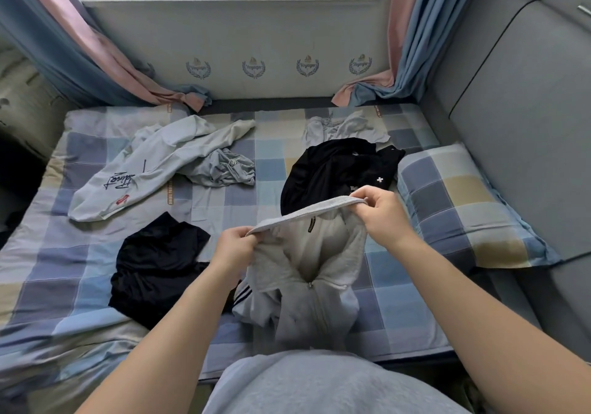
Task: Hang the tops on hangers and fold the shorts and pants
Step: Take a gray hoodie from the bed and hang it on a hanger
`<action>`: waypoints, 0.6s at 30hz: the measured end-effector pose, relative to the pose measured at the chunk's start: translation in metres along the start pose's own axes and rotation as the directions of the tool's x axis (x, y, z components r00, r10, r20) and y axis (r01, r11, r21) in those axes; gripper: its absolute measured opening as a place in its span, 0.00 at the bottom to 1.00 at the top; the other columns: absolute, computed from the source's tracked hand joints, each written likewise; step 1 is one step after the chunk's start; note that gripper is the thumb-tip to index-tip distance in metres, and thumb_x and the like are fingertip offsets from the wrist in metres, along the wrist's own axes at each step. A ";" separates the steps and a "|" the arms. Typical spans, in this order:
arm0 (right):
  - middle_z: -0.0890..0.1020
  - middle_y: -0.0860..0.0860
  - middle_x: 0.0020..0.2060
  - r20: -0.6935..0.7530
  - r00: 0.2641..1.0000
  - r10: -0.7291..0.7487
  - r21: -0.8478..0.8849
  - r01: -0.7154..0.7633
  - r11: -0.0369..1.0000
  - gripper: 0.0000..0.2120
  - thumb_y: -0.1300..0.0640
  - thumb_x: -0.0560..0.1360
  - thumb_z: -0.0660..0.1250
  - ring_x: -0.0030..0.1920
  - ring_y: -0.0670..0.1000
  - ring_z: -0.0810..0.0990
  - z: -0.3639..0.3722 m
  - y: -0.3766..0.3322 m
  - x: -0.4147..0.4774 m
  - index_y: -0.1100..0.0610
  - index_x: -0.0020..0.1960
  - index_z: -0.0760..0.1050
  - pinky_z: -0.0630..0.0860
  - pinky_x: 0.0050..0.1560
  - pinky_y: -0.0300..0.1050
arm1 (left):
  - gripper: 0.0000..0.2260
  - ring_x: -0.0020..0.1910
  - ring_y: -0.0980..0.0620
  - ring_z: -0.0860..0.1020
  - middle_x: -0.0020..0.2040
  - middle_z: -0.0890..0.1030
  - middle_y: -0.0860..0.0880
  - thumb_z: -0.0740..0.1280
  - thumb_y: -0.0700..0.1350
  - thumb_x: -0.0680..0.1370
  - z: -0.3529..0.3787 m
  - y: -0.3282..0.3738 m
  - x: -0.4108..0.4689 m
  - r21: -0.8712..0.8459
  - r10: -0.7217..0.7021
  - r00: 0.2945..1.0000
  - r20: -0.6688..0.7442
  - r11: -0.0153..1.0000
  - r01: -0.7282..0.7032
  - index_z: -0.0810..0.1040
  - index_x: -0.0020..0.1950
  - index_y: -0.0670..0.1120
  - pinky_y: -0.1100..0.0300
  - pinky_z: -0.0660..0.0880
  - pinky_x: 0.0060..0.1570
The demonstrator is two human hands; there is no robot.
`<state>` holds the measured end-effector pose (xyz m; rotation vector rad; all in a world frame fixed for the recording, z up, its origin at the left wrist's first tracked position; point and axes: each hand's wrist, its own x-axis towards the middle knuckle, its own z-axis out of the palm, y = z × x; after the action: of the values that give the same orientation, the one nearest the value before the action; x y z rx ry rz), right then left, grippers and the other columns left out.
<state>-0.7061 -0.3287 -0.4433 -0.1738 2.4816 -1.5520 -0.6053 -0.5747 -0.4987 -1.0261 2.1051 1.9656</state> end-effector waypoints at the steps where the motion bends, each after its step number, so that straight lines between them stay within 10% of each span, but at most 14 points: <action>1: 0.79 0.53 0.32 0.008 0.999 0.038 0.013 -0.038 0.999 0.07 0.64 0.78 0.68 0.32 0.45 0.73 -0.002 0.004 -0.001 0.56 0.43 0.82 0.72 0.33 0.51 | 0.08 0.35 0.47 0.79 0.38 0.84 0.43 0.66 0.36 0.81 0.000 0.001 -0.001 -0.196 -0.044 0.997 0.060 0.979 0.055 0.84 0.46 0.39 0.62 0.73 0.31; 4: 0.83 0.64 0.44 0.041 0.985 0.165 0.125 -0.169 0.978 0.07 0.66 0.80 0.65 0.44 0.55 0.78 -0.005 0.015 -0.006 0.61 0.50 0.82 0.79 0.49 0.62 | 0.11 0.44 0.45 0.86 0.47 0.86 0.40 0.60 0.37 0.84 -0.006 0.005 -0.001 -0.432 -0.076 0.964 0.255 0.883 0.184 0.83 0.52 0.37 0.56 0.82 0.39; 11: 0.82 0.58 0.43 0.264 0.882 0.391 0.546 -0.471 0.692 0.11 0.67 0.83 0.57 0.38 0.53 0.80 0.000 0.031 -0.016 0.65 0.57 0.78 0.76 0.39 0.44 | 0.16 0.58 0.41 0.81 0.59 0.83 0.38 0.62 0.47 0.83 -0.017 -0.007 0.004 -0.291 -0.163 0.887 0.433 0.906 0.308 0.80 0.65 0.39 0.45 0.72 0.68; 18: 0.82 0.59 0.43 0.455 0.729 0.511 0.470 -0.684 0.558 0.17 0.50 0.83 0.59 0.41 0.56 0.82 -0.010 0.039 -0.014 0.61 0.53 0.79 0.79 0.44 0.50 | 0.20 0.46 0.42 0.83 0.47 0.85 0.41 0.67 0.56 0.78 -0.025 -0.005 0.004 -0.283 -0.242 0.815 0.526 0.854 0.436 0.85 0.55 0.40 0.51 0.79 0.51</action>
<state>-0.6941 -0.3003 -0.4726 0.5046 1.4412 -1.7346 -0.5965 -0.5989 -0.5002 -0.7854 1.1985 2.1963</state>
